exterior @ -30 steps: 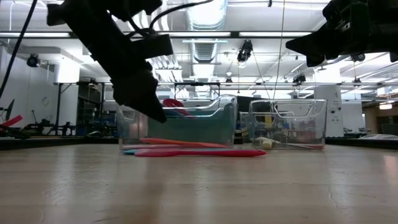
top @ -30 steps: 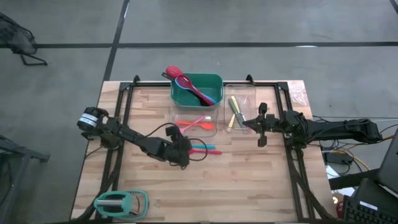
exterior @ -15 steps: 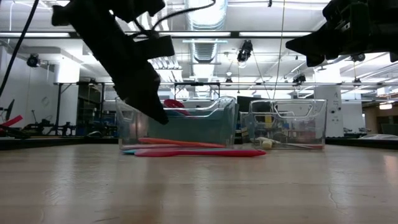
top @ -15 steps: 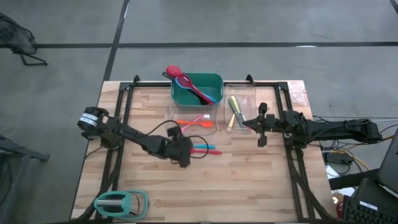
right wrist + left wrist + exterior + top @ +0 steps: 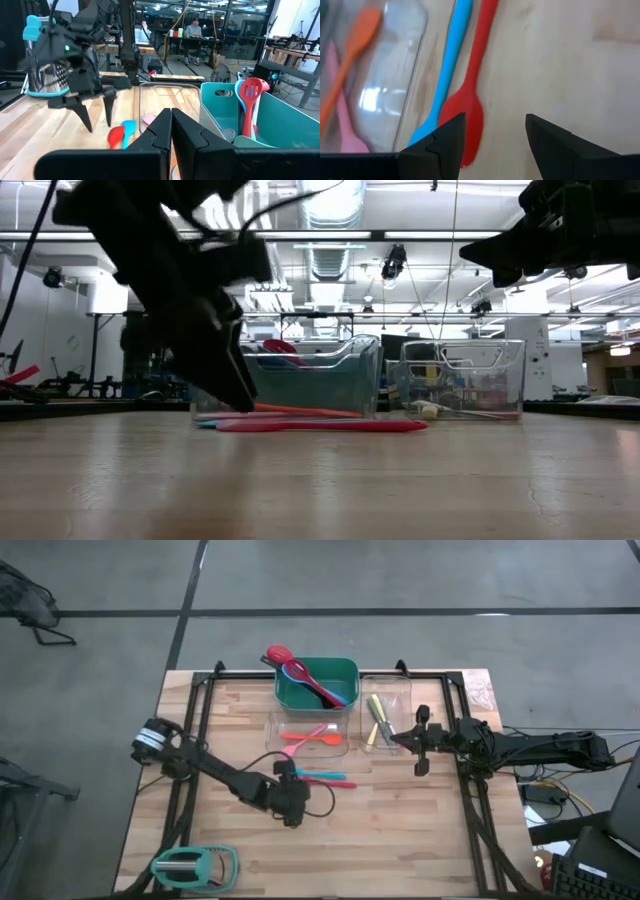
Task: Pick & Place Kitchen Items
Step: Adjust the colored spatulas
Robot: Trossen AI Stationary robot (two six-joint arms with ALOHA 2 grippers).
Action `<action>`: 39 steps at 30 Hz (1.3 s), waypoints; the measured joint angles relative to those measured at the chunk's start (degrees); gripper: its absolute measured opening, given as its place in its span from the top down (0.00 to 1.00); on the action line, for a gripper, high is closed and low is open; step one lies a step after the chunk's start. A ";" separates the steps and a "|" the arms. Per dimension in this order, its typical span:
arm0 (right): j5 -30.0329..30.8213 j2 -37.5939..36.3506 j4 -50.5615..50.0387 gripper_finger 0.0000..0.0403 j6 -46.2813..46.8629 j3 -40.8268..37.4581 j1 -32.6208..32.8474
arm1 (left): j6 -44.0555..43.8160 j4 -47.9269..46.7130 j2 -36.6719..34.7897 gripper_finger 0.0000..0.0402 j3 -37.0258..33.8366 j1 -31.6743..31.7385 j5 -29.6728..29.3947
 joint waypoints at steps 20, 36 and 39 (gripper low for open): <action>0.00 -0.02 0.00 0.98 0.00 0.00 0.00 | 4.51 3.94 4.26 0.56 0.05 0.35 -16.04; 0.01 -0.04 -0.01 0.98 -0.02 0.00 0.00 | 8.85 4.04 4.29 0.98 0.04 3.14 -13.10; 0.02 -0.04 0.00 0.98 -0.02 0.00 -0.02 | 8.38 4.02 4.29 0.99 0.04 3.95 -12.65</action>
